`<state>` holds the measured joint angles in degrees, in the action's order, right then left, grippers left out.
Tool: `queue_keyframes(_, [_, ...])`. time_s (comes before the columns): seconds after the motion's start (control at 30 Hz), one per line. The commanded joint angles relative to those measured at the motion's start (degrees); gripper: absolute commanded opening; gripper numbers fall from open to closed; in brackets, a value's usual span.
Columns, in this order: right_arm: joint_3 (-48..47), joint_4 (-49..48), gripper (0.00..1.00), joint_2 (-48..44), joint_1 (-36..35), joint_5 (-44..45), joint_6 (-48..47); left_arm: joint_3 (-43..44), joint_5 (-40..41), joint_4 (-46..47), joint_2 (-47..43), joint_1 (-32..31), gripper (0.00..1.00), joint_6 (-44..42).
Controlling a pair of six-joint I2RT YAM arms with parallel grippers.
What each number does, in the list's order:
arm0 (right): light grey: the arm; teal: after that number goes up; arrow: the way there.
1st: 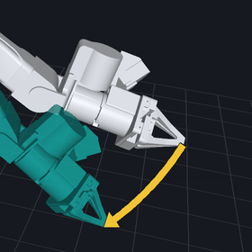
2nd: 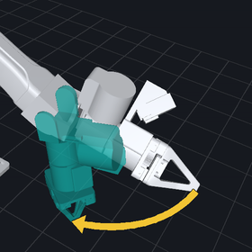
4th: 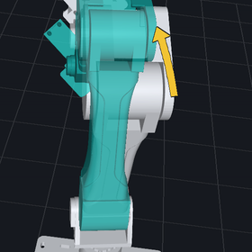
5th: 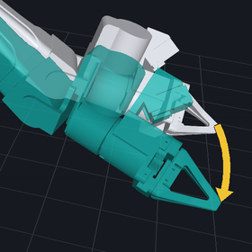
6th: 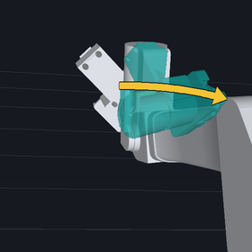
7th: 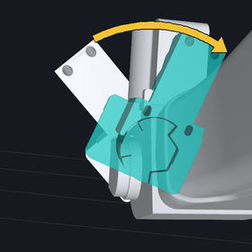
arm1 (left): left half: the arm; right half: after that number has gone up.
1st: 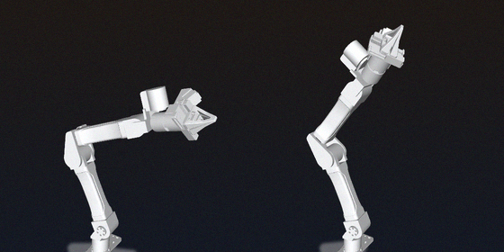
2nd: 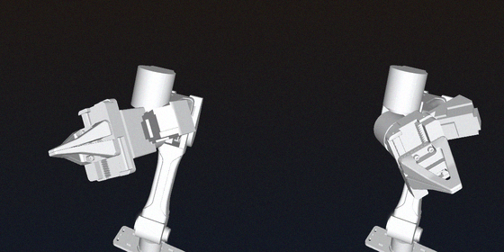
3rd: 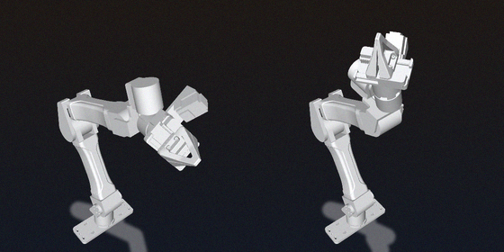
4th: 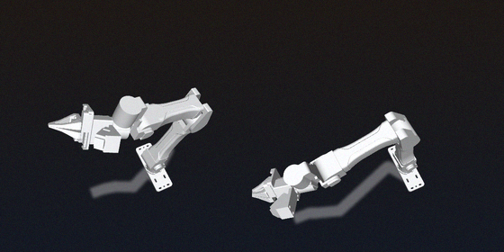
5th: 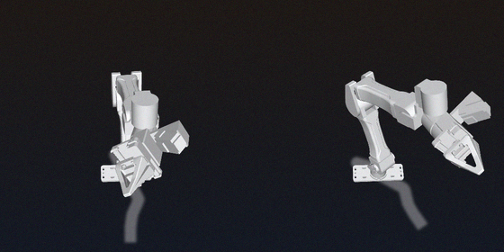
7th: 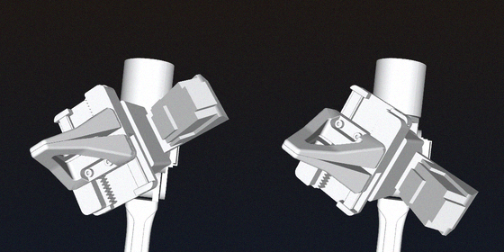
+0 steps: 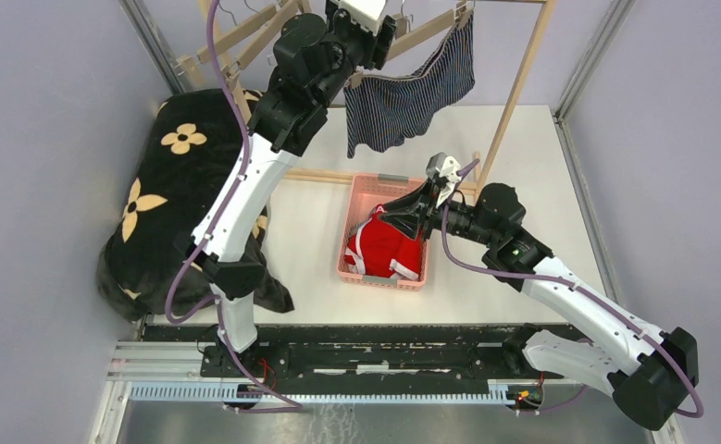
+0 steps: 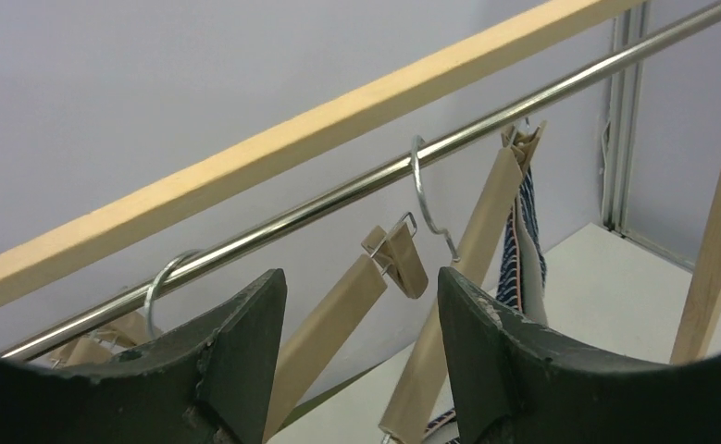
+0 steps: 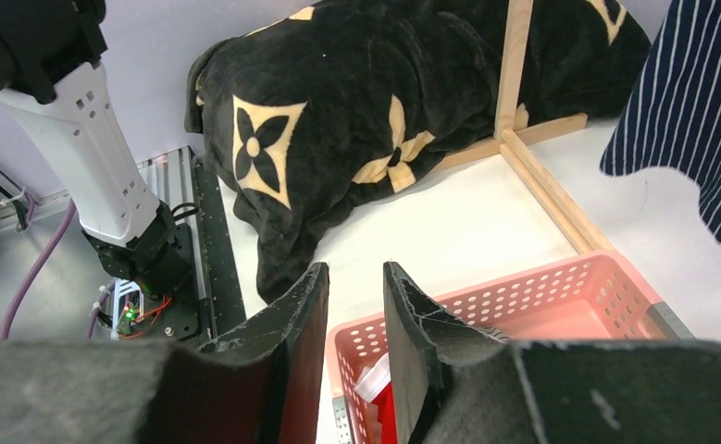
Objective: Remove the underwear clipped to the hanger
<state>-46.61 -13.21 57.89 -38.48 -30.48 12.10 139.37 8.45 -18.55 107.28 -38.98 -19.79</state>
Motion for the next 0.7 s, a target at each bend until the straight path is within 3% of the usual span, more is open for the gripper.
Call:
queue_keyframes(0.0, [-0.30,-1.99,0.36,-1.25,-0.34,0.45,-0.67,5.06,-3.53,-5.80,1.83,0.10,0.67,-0.73])
queue_keyframes(0.37, [-0.41,-2.11,0.37,-1.01,-0.47,0.45,-0.96,2.70,-3.78,-6.77,2.39,0.44,0.66,-2.58])
queue_keyframes(0.67, [-0.48,-0.90,0.37,-1.56,-0.53,0.33,-1.68,-0.35,2.06,-1.39,1.89,0.41,0.70,-3.91])
